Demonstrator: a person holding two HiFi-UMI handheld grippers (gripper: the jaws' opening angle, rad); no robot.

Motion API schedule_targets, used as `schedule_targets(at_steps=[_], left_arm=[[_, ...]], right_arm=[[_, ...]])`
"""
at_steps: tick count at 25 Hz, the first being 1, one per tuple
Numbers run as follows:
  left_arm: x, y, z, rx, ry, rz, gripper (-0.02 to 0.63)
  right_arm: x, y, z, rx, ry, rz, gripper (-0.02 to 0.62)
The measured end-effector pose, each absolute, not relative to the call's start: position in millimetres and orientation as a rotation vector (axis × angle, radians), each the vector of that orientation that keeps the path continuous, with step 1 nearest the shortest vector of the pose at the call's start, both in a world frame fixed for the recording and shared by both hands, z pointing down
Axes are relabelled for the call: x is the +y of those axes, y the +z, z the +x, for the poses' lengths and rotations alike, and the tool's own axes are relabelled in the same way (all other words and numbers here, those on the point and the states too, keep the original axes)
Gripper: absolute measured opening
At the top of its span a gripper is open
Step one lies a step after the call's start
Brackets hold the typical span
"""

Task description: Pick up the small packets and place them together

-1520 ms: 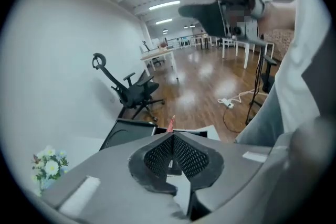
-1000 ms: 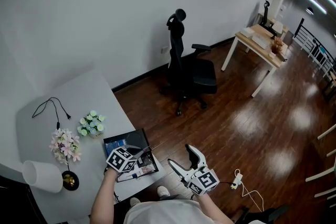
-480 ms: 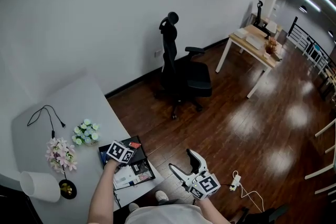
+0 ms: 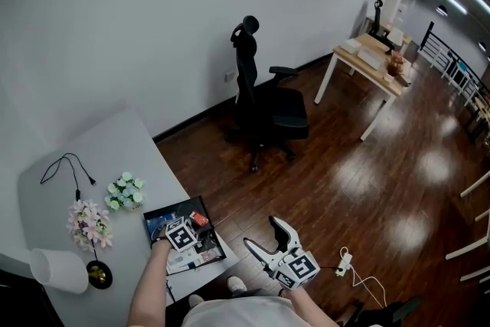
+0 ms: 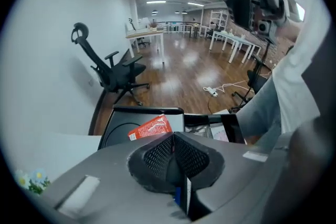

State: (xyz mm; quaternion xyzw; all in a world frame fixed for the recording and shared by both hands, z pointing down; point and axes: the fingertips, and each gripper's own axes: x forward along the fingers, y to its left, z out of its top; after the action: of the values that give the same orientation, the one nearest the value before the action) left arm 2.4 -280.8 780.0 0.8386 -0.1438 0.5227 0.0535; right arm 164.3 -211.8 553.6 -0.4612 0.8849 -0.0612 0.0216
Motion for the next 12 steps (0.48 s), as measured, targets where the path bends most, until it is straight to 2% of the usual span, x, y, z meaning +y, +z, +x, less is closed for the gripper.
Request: schedule_targets(at_steps=[4,5,9,11,12], left_arm=[[-274,784,-2,-0.354,1.800,2.653,0.026],[-274,783,-4,-0.366,1.825,2.659,0.047],[-276,764,-6,-0.537,1.722,2.665,0.228],[-277,746,-8,-0.681,1.611,2.671,0.327],[-278,734,-9,-0.769,1.521,2.681,0.357]], right_arm=[[-206,556,162,2.753,-0.203,-1.418,0.388],[-204,556,161,2.755,-0.205,-1.415,0.388],[-200,557,158,2.760,-0.211,-1.406,0.388],[-200,555,155,2.761,-0.208,-1.396,0.388],[-200,554,153,2.758,-0.205,-1.388,0.388]])
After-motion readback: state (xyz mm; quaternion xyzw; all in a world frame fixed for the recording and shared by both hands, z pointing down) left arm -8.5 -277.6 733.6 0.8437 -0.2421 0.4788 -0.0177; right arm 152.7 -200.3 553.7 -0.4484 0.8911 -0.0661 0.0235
